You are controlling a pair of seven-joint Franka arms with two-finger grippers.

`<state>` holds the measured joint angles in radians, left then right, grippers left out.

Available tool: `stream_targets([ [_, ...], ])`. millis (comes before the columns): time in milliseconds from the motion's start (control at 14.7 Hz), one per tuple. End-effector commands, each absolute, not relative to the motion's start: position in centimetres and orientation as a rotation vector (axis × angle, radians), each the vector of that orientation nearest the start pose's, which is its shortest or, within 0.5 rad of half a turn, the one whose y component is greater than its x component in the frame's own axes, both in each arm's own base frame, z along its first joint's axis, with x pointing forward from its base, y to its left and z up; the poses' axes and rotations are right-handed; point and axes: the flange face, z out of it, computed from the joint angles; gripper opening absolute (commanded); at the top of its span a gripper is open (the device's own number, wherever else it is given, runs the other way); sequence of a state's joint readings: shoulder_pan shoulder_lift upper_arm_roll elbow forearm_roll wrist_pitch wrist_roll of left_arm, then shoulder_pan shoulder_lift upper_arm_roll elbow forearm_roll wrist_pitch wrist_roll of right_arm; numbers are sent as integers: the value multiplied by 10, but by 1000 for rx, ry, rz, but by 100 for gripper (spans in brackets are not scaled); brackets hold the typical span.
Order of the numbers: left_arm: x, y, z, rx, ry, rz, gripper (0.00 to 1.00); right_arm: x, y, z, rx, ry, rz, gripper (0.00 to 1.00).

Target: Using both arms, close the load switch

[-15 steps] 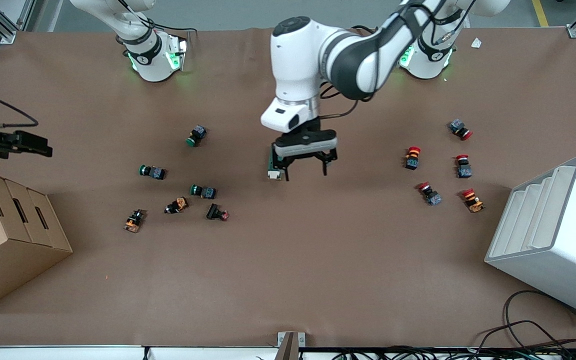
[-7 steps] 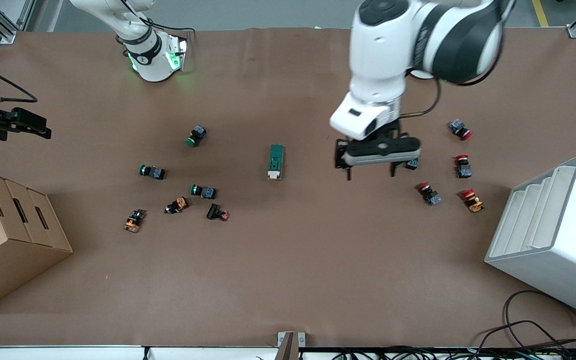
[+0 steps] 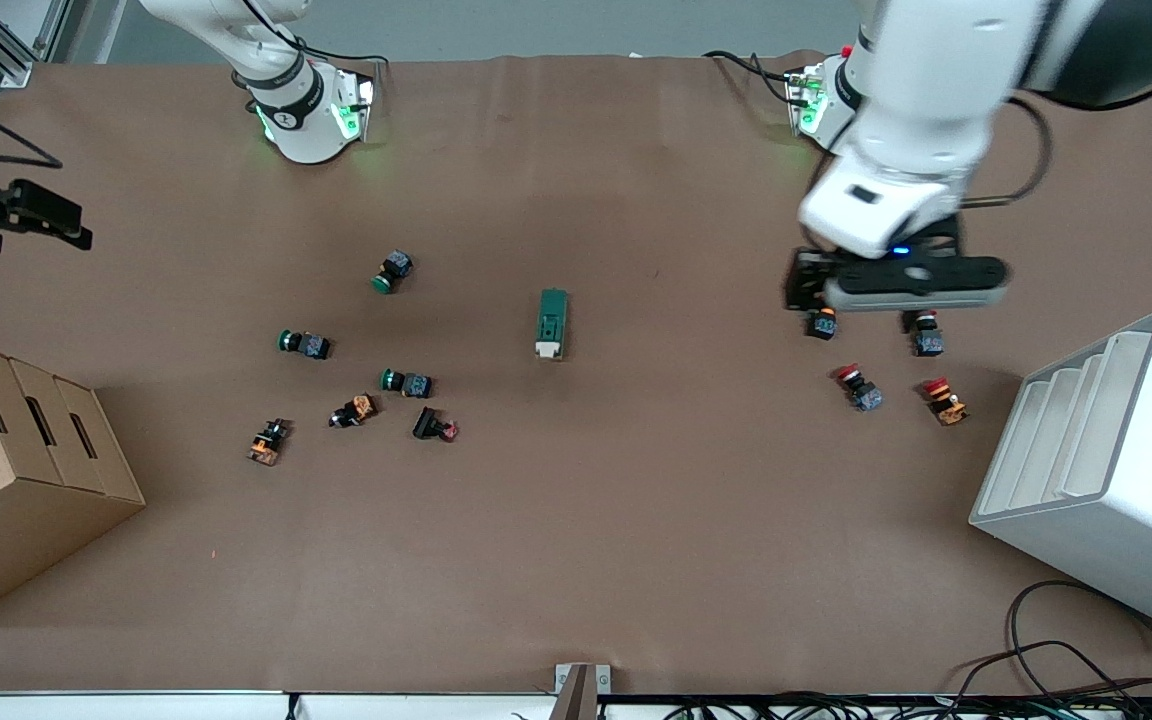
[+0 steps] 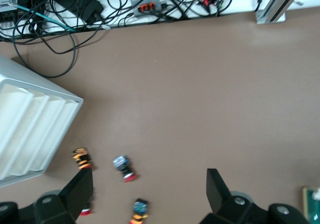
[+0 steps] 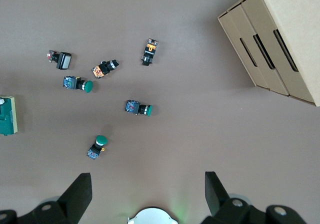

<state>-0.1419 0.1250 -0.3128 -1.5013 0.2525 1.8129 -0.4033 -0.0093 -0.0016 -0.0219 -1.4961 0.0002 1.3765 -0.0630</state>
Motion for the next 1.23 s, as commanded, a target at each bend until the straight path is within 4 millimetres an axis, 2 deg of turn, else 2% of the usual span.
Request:
stream_targets([
  [0, 560, -204, 641, -3050, 213, -362, 100, 516, -14, 648, -3130, -51, 158, 100],
  [205, 552, -153, 652, -3057, 332, -227, 100, 499, -14, 654, -3133, -51, 132, 100],
  [341, 547, -124, 655, -3147, 288, -148, 100, 500, -15, 650, -3132, -49, 120, 100],
  [409, 541, -115, 657, -3151, 262, -137, 100, 499, -14, 651, -3134, -53, 118, 100],
  [614, 520, -110, 650, -3150, 230, -100, 100, 501, -13, 653, -3133, -53, 101, 100],
  [955, 515, -97, 658, -3142, 215, -108, 100, 503, -13, 655, -3133, -54, 74, 100],
  [1159, 519, -90, 656, -3128, 293, -104, 100, 504, -13, 656, -3134, -58, 55, 100],
])
